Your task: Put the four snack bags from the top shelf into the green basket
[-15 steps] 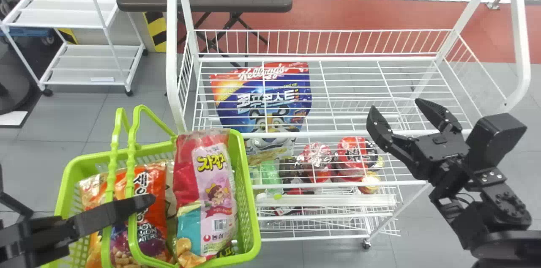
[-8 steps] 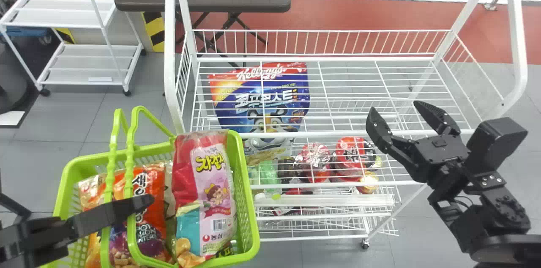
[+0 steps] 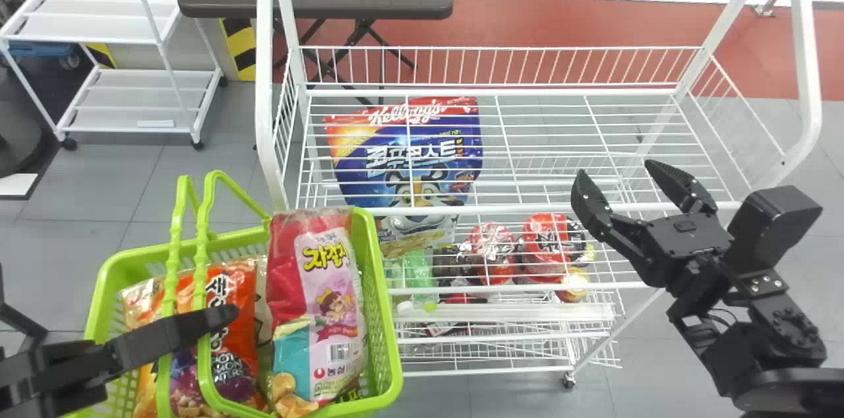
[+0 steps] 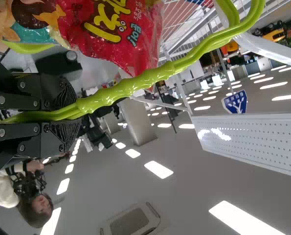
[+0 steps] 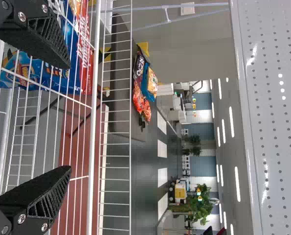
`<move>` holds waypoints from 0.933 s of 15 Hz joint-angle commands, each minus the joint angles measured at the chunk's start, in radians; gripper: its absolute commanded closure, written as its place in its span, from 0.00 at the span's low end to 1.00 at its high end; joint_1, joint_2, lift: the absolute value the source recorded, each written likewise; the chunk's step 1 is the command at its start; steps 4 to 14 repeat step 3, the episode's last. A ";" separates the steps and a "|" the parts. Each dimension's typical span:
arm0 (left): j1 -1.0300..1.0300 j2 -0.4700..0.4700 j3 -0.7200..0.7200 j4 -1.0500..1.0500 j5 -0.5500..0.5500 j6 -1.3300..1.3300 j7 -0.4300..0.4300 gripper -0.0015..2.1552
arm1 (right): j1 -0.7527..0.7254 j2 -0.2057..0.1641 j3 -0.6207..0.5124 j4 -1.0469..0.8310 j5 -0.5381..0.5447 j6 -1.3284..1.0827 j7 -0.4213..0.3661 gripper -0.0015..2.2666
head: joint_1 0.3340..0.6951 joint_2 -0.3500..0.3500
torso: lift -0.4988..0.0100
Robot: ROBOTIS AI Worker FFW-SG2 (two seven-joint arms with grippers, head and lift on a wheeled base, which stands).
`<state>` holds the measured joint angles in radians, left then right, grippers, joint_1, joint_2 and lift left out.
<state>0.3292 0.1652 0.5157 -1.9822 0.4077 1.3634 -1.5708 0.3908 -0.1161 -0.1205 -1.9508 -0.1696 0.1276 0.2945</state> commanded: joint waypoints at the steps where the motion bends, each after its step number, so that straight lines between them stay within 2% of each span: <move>1: -0.001 0.000 -0.005 0.005 -0.001 -0.005 -0.010 1.00 | -0.003 0.001 0.001 0.006 0.007 0.001 0.000 0.04 | 1.00 0.42 | 0.98; 14: -0.001 -0.004 -0.005 0.003 -0.003 -0.005 -0.010 1.00 | -0.006 0.001 0.002 0.004 0.009 0.001 0.000 0.04 | 1.00 0.43 | 0.98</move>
